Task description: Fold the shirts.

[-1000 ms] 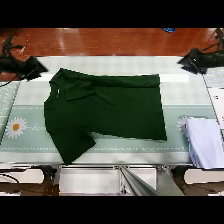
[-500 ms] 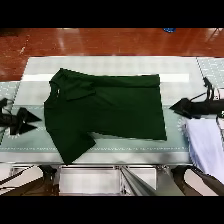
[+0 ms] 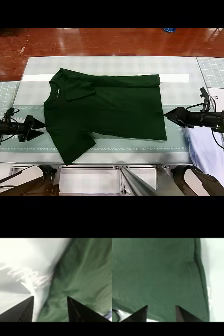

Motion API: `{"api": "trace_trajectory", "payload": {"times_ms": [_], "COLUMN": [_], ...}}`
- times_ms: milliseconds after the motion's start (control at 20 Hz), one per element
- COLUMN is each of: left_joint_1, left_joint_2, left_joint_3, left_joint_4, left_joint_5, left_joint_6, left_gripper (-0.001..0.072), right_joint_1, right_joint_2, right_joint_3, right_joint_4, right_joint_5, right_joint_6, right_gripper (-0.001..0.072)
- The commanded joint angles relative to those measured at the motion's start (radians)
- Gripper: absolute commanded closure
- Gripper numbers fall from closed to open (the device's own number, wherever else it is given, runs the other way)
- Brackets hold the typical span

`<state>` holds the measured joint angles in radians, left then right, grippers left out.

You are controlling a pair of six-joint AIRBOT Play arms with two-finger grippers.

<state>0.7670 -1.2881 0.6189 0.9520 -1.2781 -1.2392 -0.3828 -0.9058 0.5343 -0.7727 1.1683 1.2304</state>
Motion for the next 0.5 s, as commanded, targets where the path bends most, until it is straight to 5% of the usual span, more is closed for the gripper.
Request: {"api": "trace_trajectory", "payload": {"times_ms": [0, 200, 300, 450], "left_joint_1": [-0.042, -0.168, -0.209, -0.218], "left_joint_2": [-0.046, -0.089, -0.088, -0.087], "left_joint_3": [-0.008, -0.007, -0.007, 0.011], "left_joint_4": [-0.059, -0.064, -0.066, -0.071], "left_joint_5": [0.06, 0.09, 0.09, 0.046], "left_joint_6": [0.024, 0.024, 0.045, 0.05], "left_gripper": [0.02, 0.022, 0.0681, 0.0689], "right_joint_1": [0.0, -0.001, -0.023, -0.121], "right_joint_2": [0.006, 0.006, 0.006, 0.006], "right_joint_3": [-0.007, -0.006, 0.01, 0.014], "right_joint_4": [0.008, 0.002, -0.1, -0.343], "right_joint_5": [-0.003, -0.025, -0.04, 0.037], "right_joint_6": [0.009, 0.025, 0.05, 0.16], "right_gripper": [0.0304, 0.0304, 0.0304, 0.0304]}}
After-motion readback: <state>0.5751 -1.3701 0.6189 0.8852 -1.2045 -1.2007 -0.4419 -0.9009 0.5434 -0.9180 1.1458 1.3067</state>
